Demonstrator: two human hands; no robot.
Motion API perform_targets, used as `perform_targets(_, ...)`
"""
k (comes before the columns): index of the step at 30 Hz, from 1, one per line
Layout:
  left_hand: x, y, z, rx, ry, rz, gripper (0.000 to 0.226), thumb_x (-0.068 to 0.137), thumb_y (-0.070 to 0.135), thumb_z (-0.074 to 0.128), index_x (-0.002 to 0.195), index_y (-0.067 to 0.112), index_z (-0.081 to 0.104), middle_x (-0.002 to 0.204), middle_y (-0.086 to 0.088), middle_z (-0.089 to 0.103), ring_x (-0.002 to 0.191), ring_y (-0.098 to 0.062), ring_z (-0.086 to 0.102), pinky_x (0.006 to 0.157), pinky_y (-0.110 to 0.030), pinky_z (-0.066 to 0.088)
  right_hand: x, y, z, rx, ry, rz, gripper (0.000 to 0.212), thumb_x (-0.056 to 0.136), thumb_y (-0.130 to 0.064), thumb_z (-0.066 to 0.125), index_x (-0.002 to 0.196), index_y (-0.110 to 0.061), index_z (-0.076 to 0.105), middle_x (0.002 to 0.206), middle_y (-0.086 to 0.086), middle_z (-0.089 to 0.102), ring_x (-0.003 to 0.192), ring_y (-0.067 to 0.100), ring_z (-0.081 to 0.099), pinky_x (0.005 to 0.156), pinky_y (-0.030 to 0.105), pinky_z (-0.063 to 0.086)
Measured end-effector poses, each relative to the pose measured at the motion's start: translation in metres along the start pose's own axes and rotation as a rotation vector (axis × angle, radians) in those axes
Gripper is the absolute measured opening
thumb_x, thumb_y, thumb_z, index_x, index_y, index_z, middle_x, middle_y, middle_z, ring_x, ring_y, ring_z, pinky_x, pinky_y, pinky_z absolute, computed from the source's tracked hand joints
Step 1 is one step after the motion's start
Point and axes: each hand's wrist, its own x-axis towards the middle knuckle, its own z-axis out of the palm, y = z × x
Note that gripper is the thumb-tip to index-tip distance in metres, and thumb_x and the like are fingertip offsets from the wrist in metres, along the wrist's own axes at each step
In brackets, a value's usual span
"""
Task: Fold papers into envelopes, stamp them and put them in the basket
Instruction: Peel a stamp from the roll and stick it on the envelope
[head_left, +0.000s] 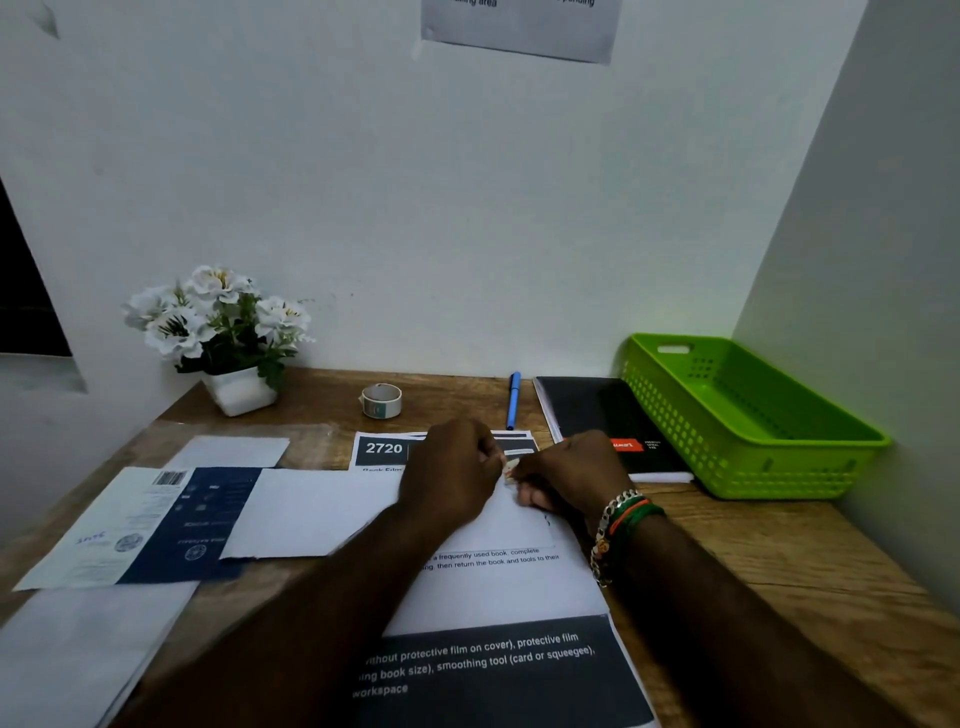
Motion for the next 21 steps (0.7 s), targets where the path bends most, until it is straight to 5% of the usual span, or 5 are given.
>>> perform_targets(13,-0.0013,0.0001,0.0012,-0.005,-0.005,0.004,0.008,0.092,0.031,0.073,0.088,0.025,0.073,0.081,0.01,0.068,0.079,-0.008,0.063,0.067,-0.026,0.043,0.0021,0.0035,-0.0013,-0.069,-0.003,-0.056,0.012,0.067,-0.001,0.08,0.063,0.008,0.074,0.064,0.024,0.072,0.053,0.027,0.064,0.063,0.032,0.056)
perform_targets(21,-0.001,-0.0002,0.0006,-0.031,-0.016,-0.007,0.008,0.089,0.028,0.076,0.081,0.025,0.074,0.076,0.011,0.068,0.076,-0.005,0.063,0.063,-0.025,0.041,-0.0019,0.0014,0.0003,-0.049,0.013,-0.042,0.013,0.071,0.003,0.073,0.071,0.017,0.072,0.058,0.024,0.069,0.042,0.023,0.063,0.053,0.027,0.051)
